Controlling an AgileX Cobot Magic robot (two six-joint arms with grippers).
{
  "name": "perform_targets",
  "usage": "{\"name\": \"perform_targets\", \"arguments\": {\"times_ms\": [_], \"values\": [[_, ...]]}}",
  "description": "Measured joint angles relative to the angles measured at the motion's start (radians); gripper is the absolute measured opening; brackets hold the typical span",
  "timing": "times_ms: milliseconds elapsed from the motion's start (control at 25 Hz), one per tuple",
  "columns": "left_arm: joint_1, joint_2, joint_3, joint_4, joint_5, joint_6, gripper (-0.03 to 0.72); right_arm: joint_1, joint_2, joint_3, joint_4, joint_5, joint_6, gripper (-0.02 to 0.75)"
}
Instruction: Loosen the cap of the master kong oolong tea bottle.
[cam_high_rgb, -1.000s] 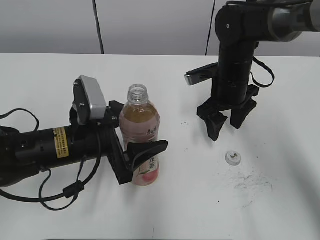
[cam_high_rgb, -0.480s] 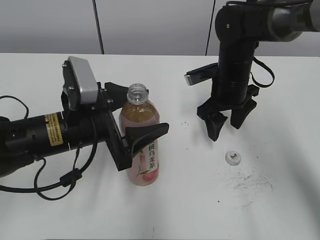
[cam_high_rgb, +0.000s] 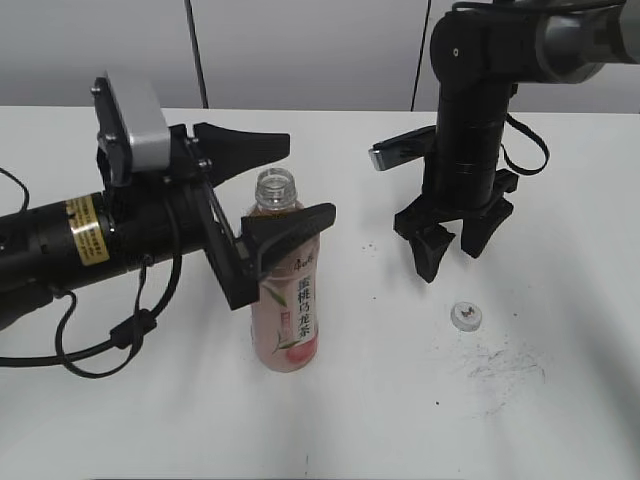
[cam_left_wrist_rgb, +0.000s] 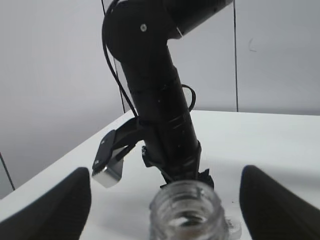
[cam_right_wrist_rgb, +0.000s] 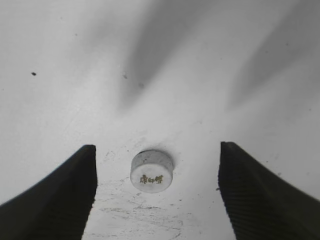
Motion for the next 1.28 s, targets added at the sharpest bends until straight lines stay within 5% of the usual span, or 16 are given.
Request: {"name": "perform_targets", "arguments": {"times_ms": [680,1280], "values": [[0.000,-0.213,0.000,-0.015,0.025,-0.179,0.542,0.000,-0.033,0.000,0.000,0.001,0.000,0.564],[0.000,-0.829,0.001,-0.082,1.112,-0.446,0.542,0.000,-0.359,-0.003,0.000,0.011,0.136,0.564]]}}
